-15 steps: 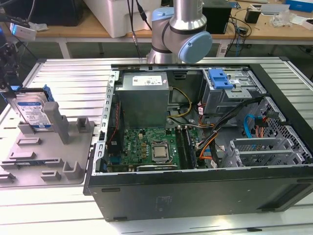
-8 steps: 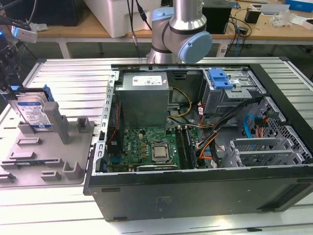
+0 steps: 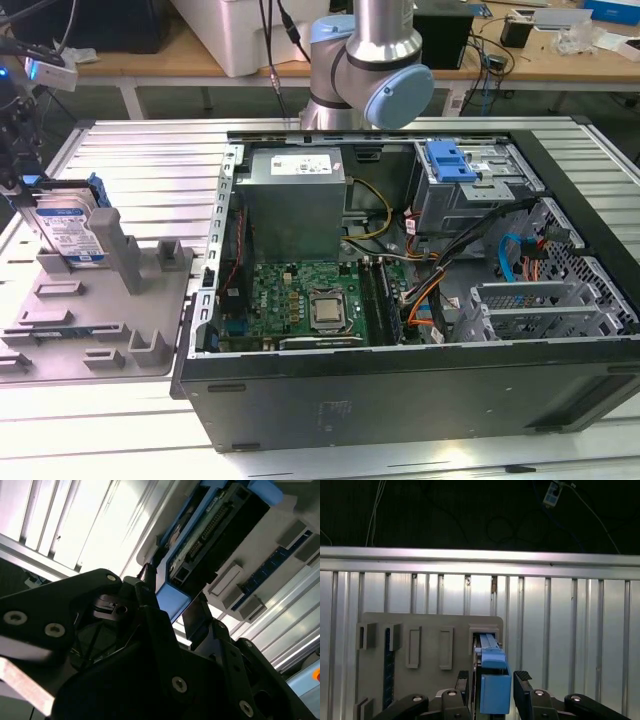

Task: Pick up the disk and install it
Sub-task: 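Pick up the disk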

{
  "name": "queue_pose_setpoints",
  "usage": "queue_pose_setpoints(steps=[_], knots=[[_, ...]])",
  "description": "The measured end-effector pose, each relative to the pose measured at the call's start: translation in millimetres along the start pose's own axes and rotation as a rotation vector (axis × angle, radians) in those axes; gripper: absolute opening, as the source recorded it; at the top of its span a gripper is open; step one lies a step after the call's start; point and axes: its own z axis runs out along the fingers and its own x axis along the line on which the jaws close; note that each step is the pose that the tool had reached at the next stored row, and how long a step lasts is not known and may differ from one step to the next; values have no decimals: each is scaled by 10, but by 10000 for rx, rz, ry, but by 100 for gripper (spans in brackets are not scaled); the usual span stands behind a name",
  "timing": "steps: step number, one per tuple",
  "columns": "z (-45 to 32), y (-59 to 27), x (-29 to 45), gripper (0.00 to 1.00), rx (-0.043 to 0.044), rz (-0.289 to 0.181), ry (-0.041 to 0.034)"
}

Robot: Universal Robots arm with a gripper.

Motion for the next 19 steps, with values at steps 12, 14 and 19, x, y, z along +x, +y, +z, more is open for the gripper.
queue_pose_setpoints(steps=[12, 14, 19], knots=[[65, -1, -1, 48, 1, -1, -1], [76, -1, -1, 48, 1, -1, -1], [102, 0, -2, 48, 1, 0, 0]])
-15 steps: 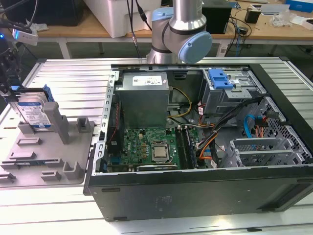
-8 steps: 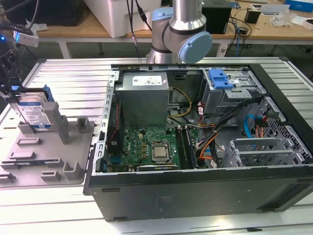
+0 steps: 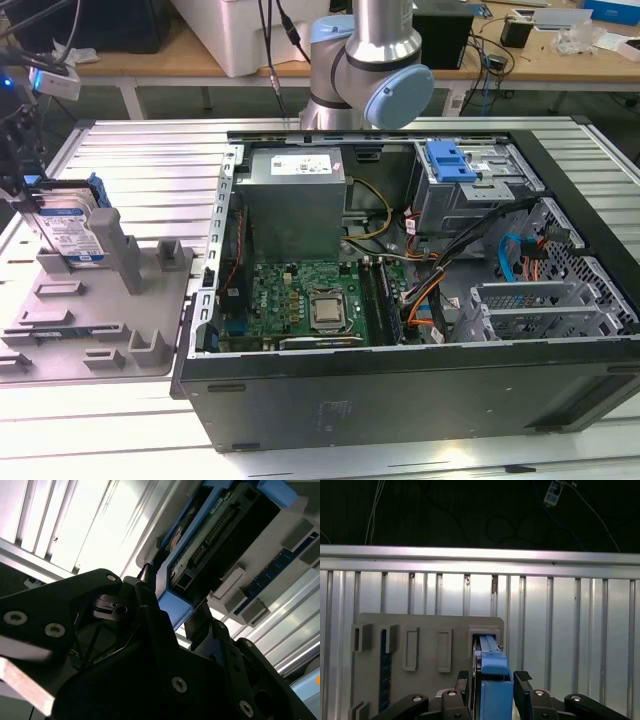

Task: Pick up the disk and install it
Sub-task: 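Pick up the disk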

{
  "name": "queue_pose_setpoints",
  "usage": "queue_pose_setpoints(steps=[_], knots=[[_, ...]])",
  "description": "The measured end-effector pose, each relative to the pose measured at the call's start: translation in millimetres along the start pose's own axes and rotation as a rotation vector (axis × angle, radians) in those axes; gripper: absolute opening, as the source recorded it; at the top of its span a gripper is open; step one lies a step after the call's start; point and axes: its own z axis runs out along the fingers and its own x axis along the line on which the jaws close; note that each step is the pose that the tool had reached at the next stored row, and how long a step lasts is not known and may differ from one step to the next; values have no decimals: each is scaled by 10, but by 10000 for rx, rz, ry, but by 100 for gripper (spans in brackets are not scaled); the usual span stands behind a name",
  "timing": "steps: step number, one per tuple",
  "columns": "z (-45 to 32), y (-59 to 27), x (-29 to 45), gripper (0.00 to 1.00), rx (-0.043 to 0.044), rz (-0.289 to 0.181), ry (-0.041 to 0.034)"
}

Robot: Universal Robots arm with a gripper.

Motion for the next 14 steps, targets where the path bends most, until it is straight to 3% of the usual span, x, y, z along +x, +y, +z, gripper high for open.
queue_pose_setpoints(steps=[14], knots=[[34, 0, -1, 48, 0, 0, 1]])
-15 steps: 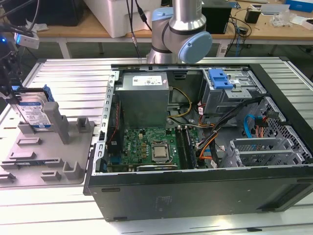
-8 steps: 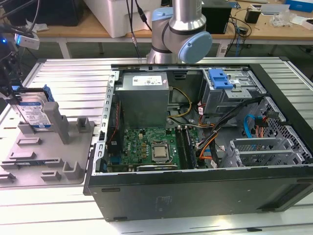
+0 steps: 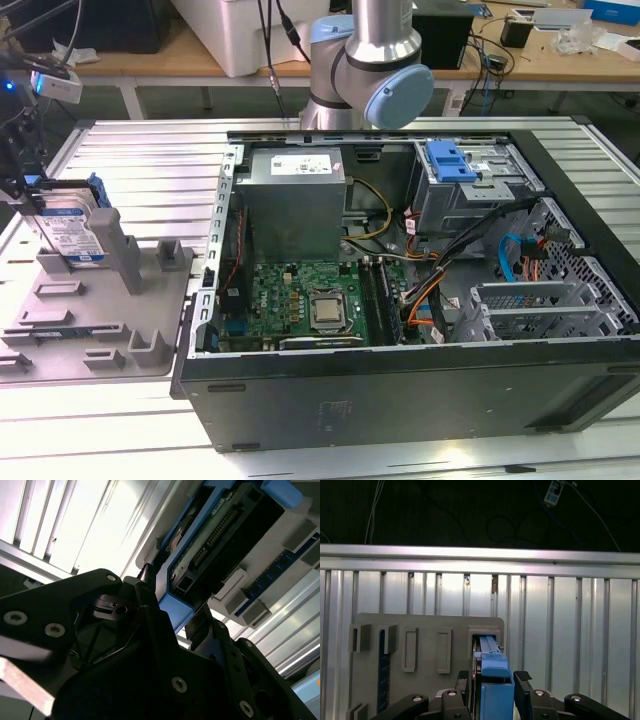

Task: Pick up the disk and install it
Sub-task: 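Pick up the disk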

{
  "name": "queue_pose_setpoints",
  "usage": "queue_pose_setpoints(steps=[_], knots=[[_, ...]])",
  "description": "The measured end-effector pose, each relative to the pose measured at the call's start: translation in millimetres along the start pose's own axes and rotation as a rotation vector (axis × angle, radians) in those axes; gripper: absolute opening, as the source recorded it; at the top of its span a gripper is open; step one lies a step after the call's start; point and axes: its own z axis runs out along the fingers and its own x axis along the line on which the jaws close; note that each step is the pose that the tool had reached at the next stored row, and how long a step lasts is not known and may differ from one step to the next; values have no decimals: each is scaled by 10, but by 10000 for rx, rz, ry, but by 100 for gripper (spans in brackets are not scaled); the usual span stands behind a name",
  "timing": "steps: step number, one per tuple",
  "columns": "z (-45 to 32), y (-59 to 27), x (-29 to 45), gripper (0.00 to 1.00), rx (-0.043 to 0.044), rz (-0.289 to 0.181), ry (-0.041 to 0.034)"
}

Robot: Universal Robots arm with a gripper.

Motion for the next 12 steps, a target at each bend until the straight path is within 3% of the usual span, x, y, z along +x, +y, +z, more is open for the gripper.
queue_pose_setpoints(steps=[11, 12], knots=[[22, -1, 0, 47, -1, -2, 27], [23, -1, 0, 40, -1, -2, 33]])
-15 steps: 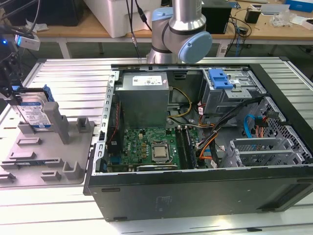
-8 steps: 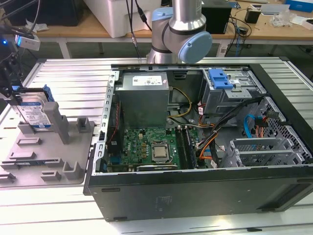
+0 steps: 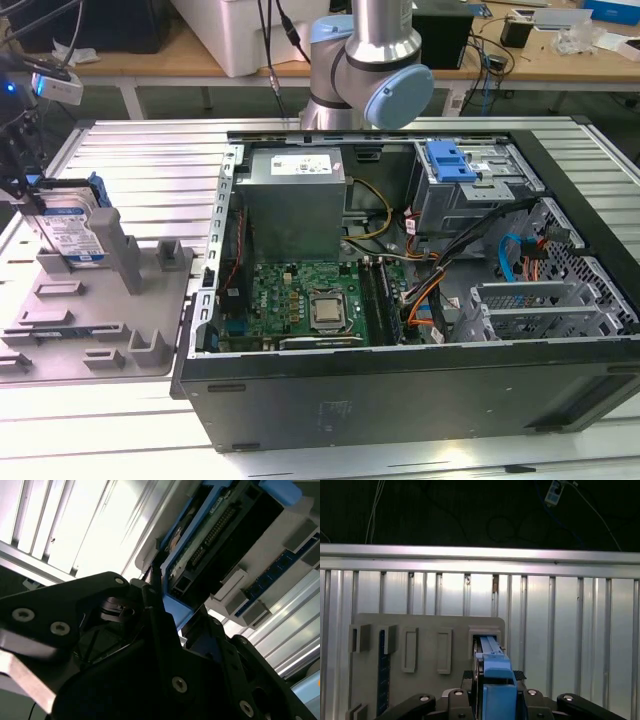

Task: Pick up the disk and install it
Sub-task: 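Pick up the disk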

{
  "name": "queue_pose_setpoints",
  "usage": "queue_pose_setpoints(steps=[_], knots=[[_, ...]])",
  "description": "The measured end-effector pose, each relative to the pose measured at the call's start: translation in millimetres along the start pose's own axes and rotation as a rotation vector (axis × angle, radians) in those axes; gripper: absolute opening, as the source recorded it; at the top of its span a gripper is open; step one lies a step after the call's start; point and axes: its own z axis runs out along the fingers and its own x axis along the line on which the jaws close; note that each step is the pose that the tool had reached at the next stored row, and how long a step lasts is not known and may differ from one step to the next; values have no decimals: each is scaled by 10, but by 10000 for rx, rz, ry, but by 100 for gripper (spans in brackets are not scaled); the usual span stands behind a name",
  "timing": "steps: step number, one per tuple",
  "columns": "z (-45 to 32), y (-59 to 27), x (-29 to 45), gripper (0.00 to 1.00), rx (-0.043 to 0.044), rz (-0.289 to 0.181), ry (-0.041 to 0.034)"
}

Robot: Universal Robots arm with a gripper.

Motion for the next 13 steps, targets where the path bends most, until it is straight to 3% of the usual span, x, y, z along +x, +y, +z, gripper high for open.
queue_pose_setpoints(steps=[13], knots=[[12, 0, 0, 40, -4, 4, 143]])
